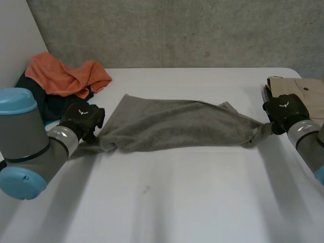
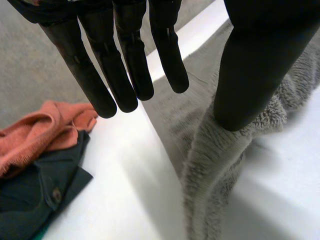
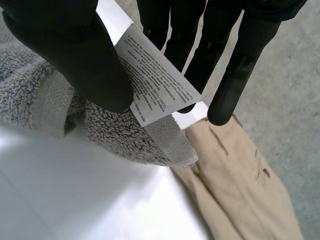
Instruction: Fold the laundry.
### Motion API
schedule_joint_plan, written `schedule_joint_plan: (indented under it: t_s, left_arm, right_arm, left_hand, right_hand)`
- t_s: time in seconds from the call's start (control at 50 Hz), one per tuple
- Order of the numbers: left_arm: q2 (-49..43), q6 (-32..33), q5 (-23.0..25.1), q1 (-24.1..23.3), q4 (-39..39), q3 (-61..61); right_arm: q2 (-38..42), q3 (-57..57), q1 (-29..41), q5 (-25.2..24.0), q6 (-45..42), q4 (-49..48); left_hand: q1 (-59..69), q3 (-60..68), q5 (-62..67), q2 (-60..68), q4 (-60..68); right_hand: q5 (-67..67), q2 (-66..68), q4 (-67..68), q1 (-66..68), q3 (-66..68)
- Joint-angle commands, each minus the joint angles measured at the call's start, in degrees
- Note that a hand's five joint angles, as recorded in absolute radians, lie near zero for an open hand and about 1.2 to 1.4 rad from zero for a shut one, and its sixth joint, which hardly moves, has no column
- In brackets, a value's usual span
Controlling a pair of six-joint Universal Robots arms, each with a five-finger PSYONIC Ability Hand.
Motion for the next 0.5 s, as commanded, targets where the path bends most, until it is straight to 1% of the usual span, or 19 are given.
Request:
schedule_joint_plan:
  t_s: [0.02,0.1,0.16,0.26,0.3,0.34,0.36,0.4,0.42,0.46,0.5]
  left_arm:
    - [-0.50,-0.43,-0.35,0.18,-3.56,-0.53]
    - [-1.03,-0.34,-0.44,0.44,-4.18,-0.71]
    - [-0.94,-0.34,-0.79,0.62,-4.35,-1.32]
    - [-1.20,-0.25,-1.67,0.27,-4.18,-1.68]
    - [-1.90,-0.08,-2.02,0.00,-4.00,-1.15]
    - [-3.13,0.27,-2.20,0.00,-3.91,-0.54]
    - [-4.62,0.97,-2.28,0.09,-4.17,0.51]
    - [-5.59,2.20,-2.29,0.09,-4.35,1.66]
    - [-6.12,3.43,-2.89,0.26,-4.87,2.62]
    - [-5.78,4.14,-3.60,0.35,-5.49,2.89]
    - [-3.15,4.23,-4.04,0.44,-5.93,2.46]
  right_arm:
    - [0.71,-0.03,-0.09,0.44,1.82,-0.15]
    - [0.89,-0.03,-0.09,0.61,1.83,-0.15]
    - [1.06,-0.03,-0.09,0.61,1.65,-0.15]
    - [0.98,0.14,0.00,0.61,1.47,-0.06]
    - [0.89,0.14,0.17,0.61,1.47,-0.15]
    - [0.71,0.23,0.35,0.70,1.47,-0.06]
    - [0.63,0.23,0.35,0.70,1.47,-0.06]
    - [0.36,0.23,0.44,0.88,1.47,0.02]
    - [-0.16,0.32,0.44,1.05,1.56,0.11]
    - [-1.04,0.49,0.35,1.40,1.48,0.64]
    - [-3.14,0.93,0.17,1.75,1.21,2.29]
  left_hand:
    - [4.13,3.47,3.85,3.58,3.90]
    - [0.60,-0.05,0.33,0.06,0.37]
    - [-6.29,-6.95,-6.57,-6.84,-6.52]
    - [-8.66,-9.32,-8.94,-9.21,-8.89]
    - [-5.82,-6.47,-6.09,-6.36,-6.04]
    - [2.40,1.74,2.12,1.85,2.17]
    - [16.93,16.27,16.66,16.38,16.70]
    - [34.65,33.99,34.37,34.10,34.42]
    - [36.88,36.23,36.61,36.34,36.65]
    - [36.90,36.25,36.63,36.36,36.68]
    - [36.90,36.25,36.63,36.36,36.68]
  right_hand:
    - [13.44,12.25,11.37,15.34,11.84]
    - [13.44,12.25,11.37,15.34,11.84]
    - [13.44,12.25,11.37,15.34,11.84]
    - [13.44,12.25,11.37,15.34,11.84]
    - [13.44,12.25,11.37,15.34,11.84]
    - [13.44,12.25,11.37,15.34,11.84]
    - [13.44,12.25,11.37,15.34,11.84]
    - [13.44,12.25,11.37,15.34,11.84]
    - [13.44,12.25,11.37,15.34,11.84]
    - [13.44,12.25,11.37,15.34,11.84]
    - [13.44,12.25,11.37,15.34,11.84]
